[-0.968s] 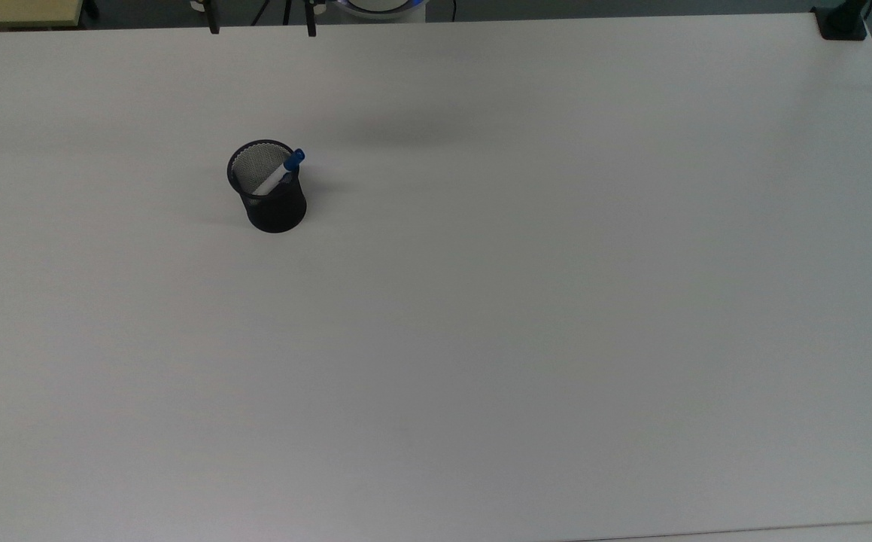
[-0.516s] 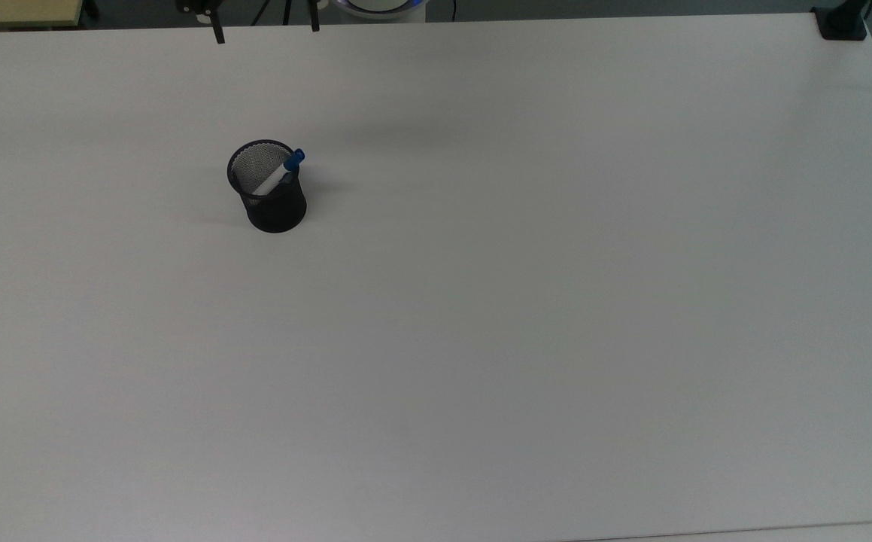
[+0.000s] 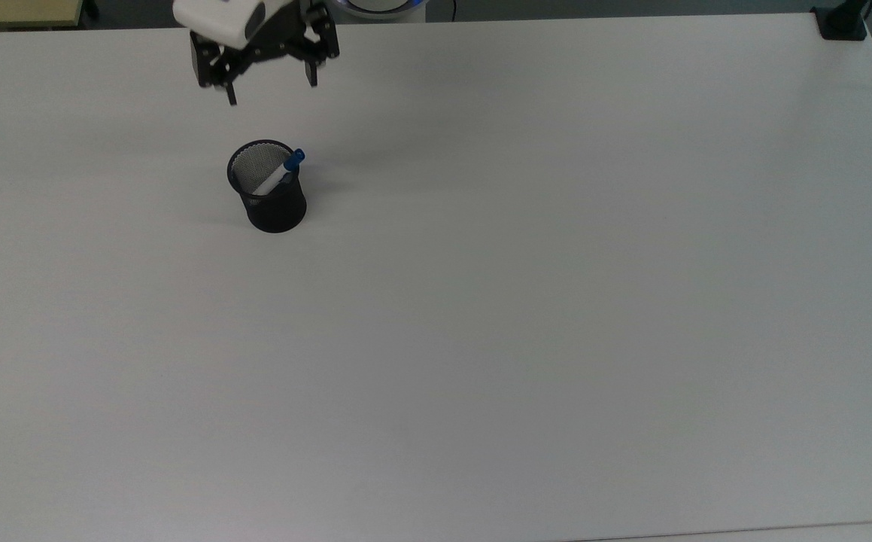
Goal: Remove the marker
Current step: 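Move the open gripper down over the black mesh pen cup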
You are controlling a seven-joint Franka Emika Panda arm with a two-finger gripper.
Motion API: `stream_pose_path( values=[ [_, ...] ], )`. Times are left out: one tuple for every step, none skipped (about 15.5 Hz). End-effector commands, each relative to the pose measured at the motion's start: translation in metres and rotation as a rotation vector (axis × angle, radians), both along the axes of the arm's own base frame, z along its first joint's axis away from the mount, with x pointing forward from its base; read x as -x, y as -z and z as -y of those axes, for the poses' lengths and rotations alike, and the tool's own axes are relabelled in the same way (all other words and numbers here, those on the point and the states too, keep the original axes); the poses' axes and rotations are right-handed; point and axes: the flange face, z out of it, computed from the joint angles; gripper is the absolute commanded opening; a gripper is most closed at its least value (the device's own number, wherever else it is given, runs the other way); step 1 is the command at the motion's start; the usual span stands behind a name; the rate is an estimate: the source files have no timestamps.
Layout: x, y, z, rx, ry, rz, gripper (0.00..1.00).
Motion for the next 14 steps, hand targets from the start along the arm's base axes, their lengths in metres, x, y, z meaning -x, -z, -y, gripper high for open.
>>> stream_pose_path(
  values=[
    [-0.006, 0.028, -0.001, 0.012, 0.015, 0.017, 1.0],
    [-0.009, 0.034, -0.001, 0.009, 0.029, 0.037, 1.0],
    [-0.009, 0.042, 0.0, 0.004, 0.049, 0.058, 1.0],
    [-0.006, 0.054, -0.001, 0.003, 0.059, 0.066, 1.0],
    [-0.007, 0.066, -0.004, 0.0, 0.081, 0.097, 1.0],
    [-0.011, 0.075, -0.007, -0.004, 0.117, 0.117, 0.99],
    [-0.012, 0.079, -0.008, -0.004, 0.131, 0.112, 0.97],
    [-0.012, 0.079, -0.009, -0.004, 0.131, 0.112, 0.94],
    [-0.011, 0.079, -0.01, -0.004, 0.133, 0.111, 0.88],
    [-0.011, 0.079, -0.01, -0.004, 0.133, 0.109, 0.84],
    [-0.011, 0.079, -0.011, -0.004, 0.136, 0.11, 0.83],
    [-0.011, 0.08, -0.018, -0.005, 0.137, 0.11, 0.78],
    [-0.012, 0.082, -0.02, -0.004, 0.144, 0.109, 0.72],
    [-0.013, 0.087, -0.022, -0.002, 0.14, 0.1, 0.64]
  ],
)
